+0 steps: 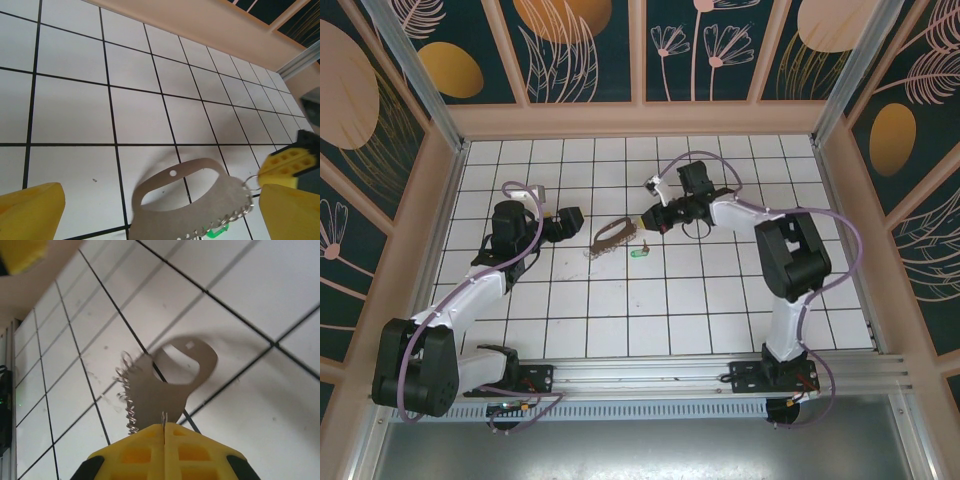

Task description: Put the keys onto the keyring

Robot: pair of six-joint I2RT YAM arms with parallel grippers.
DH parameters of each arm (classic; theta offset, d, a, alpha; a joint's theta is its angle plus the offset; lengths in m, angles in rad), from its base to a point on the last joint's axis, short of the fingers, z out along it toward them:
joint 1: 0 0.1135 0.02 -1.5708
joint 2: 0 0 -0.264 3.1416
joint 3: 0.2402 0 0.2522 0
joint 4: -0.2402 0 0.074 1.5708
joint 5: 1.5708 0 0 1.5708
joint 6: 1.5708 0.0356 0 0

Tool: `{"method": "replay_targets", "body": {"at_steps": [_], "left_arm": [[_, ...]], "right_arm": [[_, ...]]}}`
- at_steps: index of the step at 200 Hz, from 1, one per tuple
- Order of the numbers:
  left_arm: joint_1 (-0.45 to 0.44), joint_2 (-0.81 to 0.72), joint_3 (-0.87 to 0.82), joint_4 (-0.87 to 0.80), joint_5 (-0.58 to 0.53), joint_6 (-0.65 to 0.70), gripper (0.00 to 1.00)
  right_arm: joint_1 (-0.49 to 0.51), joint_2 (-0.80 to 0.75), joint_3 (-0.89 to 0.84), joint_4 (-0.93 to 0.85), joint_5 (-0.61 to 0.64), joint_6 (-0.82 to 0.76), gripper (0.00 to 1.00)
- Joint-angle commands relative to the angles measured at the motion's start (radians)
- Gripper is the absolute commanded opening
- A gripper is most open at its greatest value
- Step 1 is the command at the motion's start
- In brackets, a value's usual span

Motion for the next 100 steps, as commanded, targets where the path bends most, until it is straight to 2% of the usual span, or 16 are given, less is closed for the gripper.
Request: {"method": "replay_targets", "body": {"at_steps": [1, 57, 100], "left_arm": [[-0.005, -0.024, -0.005, 0.016, 0.025, 0.013, 0.99], [-0.015, -0.11, -0.07, 0.174, 0.135, -0.022, 0.99], [-0.051, -0.199, -0.136, 0.365, 0.251, -0.059, 0.95]], "right_arm": [[0.012, -0.074, -0.07, 0.164, -0.075, -0.018, 0.0], [0.012, -0.238, -0.278, 0.61, -0.241, 0.104, 0.0], [0.006, -0.29, -0.405, 0.971, -0.291, 0.266, 0.0]]}}
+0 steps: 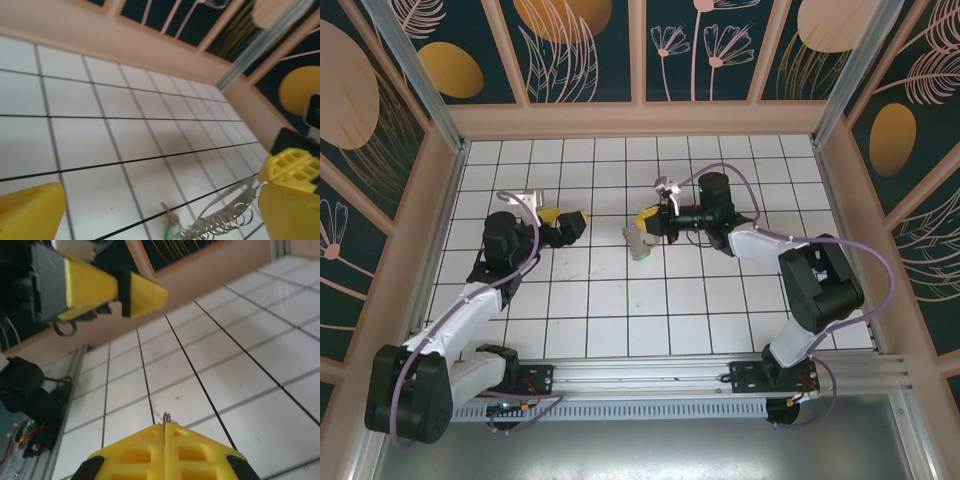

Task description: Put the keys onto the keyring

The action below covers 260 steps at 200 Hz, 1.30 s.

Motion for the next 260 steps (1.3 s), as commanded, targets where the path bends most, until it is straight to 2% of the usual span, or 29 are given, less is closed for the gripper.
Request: {"method": "replay_targets", "body": {"at_steps": [1, 24, 68, 92, 145, 177, 214, 260], "left_arm": [[-0.03, -0.05, -0.029, 0.167, 0.098, -0.03, 0.95], [-0.081, -0.081, -0.033, 0.187, 0.117, -0.009, 0.92], [-0.181, -0.127, -0.032, 0.229, 0.157, 0.036, 0.87], [-0.229, -0.124, -0.011, 0.227, 0.175, 0.068, 0.8], [-0.318, -0.07, 0.037, 0.237, 0.192, 0.15, 0.73], [-0.325, -0.049, 0.055, 0.25, 0.199, 0.159, 0.64], [-0.336, -0.026, 0.081, 0.212, 0.218, 0.193, 0.59], [-0.366, 0.012, 0.104, 0.191, 0.226, 0.224, 0.42]], "right_arm": [[0.001, -0.046, -0.057, 0.337, -0.073, 0.129, 0.0], [-0.008, -0.043, -0.118, 0.617, -0.106, 0.287, 0.0], [-0.027, 0.027, -0.156, 1.161, -0.155, 0.687, 0.0], [-0.014, 0.017, -0.156, 1.154, -0.167, 0.684, 0.0], [-0.007, -0.003, -0.167, 1.154, -0.184, 0.695, 0.0], [0.002, -0.015, -0.167, 1.153, -0.203, 0.694, 0.0], [0.017, -0.017, -0.164, 1.153, -0.218, 0.693, 0.0], [0.036, -0.016, -0.148, 1.154, -0.222, 0.695, 0.0]]}}
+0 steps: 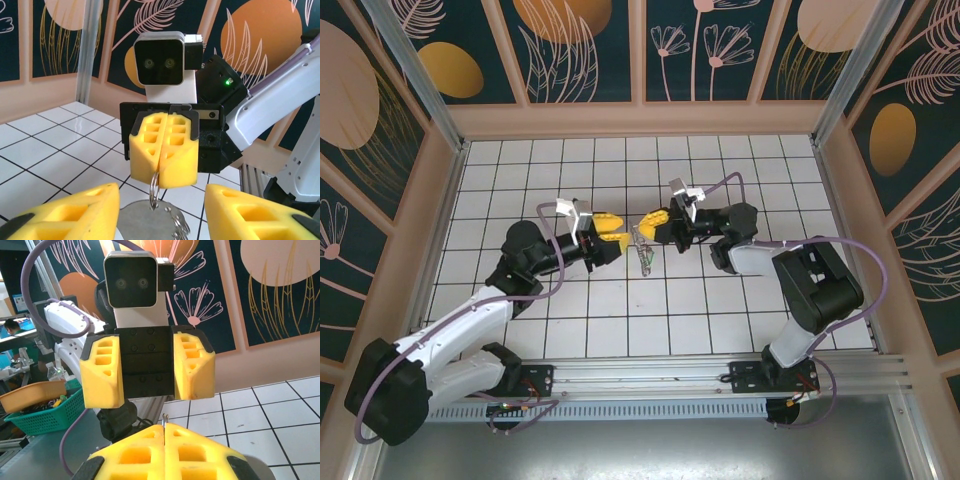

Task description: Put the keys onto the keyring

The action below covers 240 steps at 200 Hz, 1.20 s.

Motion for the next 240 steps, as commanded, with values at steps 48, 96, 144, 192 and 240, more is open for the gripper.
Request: {"method": "replay_targets", "body": {"at_steps": [48, 96, 144, 192, 240], "left_arm": [[-0.02, 0.037, 0.04, 0.004, 0.033, 0.043, 0.35], [-0.02, 0.043, 0.042, -0.008, 0.037, 0.055, 0.25], [-0.021, 0.04, 0.039, -0.012, 0.051, 0.056, 0.14], [-0.022, 0.042, 0.038, -0.024, 0.069, 0.061, 0.14], [-0.021, 0.031, 0.036, -0.02, 0.069, 0.069, 0.0]], "right_arm": [[0.022, -0.036, 0.018, 0.124, -0.021, 0.005, 0.0], [0.03, -0.039, 0.025, 0.124, -0.035, 0.015, 0.0], [0.033, -0.042, 0.032, 0.125, -0.043, 0.022, 0.0], [0.034, -0.045, 0.039, 0.124, -0.041, 0.026, 0.0], [0.036, -0.041, 0.042, 0.122, -0.038, 0.03, 0.0]]}}
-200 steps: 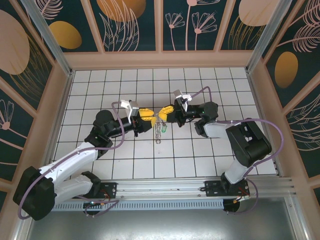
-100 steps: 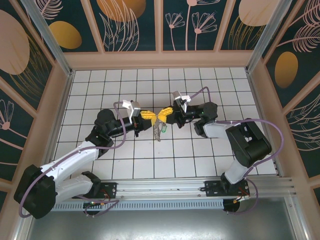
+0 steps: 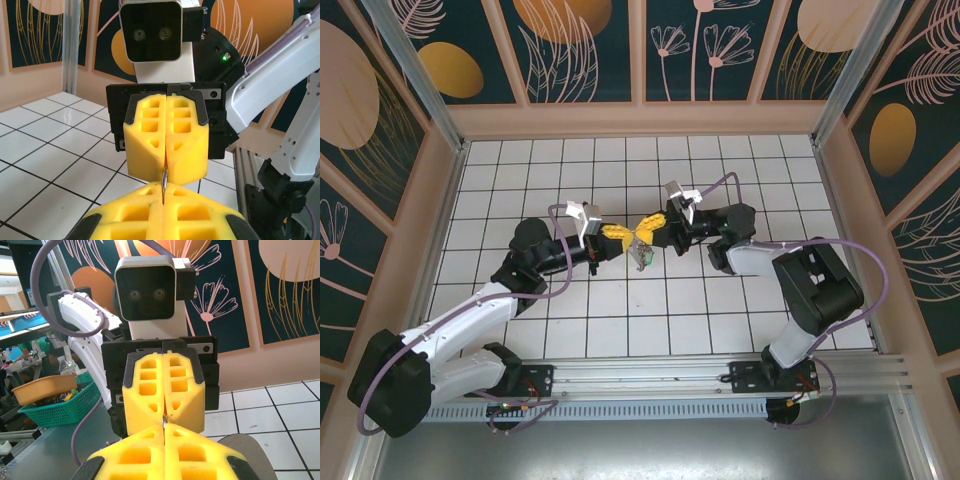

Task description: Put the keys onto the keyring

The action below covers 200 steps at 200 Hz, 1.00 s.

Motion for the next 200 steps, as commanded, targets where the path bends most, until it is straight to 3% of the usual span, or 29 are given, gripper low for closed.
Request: {"method": "replay_targets", "body": {"at_steps": [1, 37, 53, 72, 88, 110, 119, 144, 178, 200], "left_arm": [[-0.004, -0.009, 0.024, 0.003, 0.022, 0.016, 0.0], [-0.004, -0.03, 0.022, -0.012, 0.027, 0.05, 0.0], [-0.005, -0.042, 0.031, -0.065, 0.013, 0.094, 0.0], [-0.004, -0.049, 0.061, -0.169, -0.006, 0.158, 0.0], [-0.004, -0.047, 0.086, -0.241, -0.014, 0.196, 0.0], [-0.006, -0.049, 0.102, -0.295, -0.03, 0.223, 0.0], [-0.007, -0.049, 0.108, -0.318, -0.036, 0.236, 0.0], [-0.043, -0.047, 0.149, -0.441, -0.11, 0.306, 0.0], [-0.102, -0.037, 0.197, -0.57, -0.204, 0.365, 0.0], [-0.126, -0.034, 0.215, -0.621, -0.239, 0.388, 0.0]], "right_arm": [[0.012, -0.032, 0.032, 0.121, -0.009, 0.017, 0.0], [0.0, -0.037, 0.029, 0.111, -0.018, 0.03, 0.0], [-0.029, -0.056, 0.015, 0.107, -0.014, 0.052, 0.15], [-0.077, -0.117, -0.023, 0.05, 0.002, 0.03, 0.24], [-0.101, -0.199, -0.032, -0.203, 0.022, -0.126, 0.3], [-0.068, -0.332, 0.054, -0.927, 0.174, -0.605, 0.35], [-0.055, -0.341, 0.105, -1.111, 0.235, -0.714, 0.36], [-0.034, -0.35, 0.145, -1.272, 0.293, -0.787, 0.36], [0.072, -0.367, 0.217, -1.599, 0.475, -0.973, 0.35], [0.113, -0.396, 0.21, -1.69, 0.535, -1.005, 0.33]]}}
